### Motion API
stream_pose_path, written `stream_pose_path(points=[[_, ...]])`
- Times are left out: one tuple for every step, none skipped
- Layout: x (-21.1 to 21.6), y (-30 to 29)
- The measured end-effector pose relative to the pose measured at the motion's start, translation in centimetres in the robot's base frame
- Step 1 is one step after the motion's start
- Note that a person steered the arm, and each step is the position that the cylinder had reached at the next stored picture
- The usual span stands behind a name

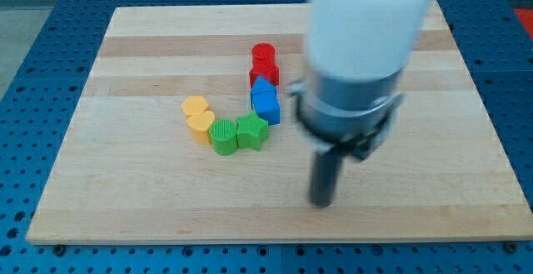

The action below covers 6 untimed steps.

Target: Slide the yellow hexagon to the left side of the blue triangle

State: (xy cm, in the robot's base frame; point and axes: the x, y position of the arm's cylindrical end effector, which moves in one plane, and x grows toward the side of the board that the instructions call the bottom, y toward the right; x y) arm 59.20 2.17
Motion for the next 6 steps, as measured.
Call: stream_pose_path(points=[[0.6,-9.1],[-5.1,-17.5],[-10.5,-23.8],[-12.8,-23.3],[-13.6,-18.0],[-14.1,-13.9]])
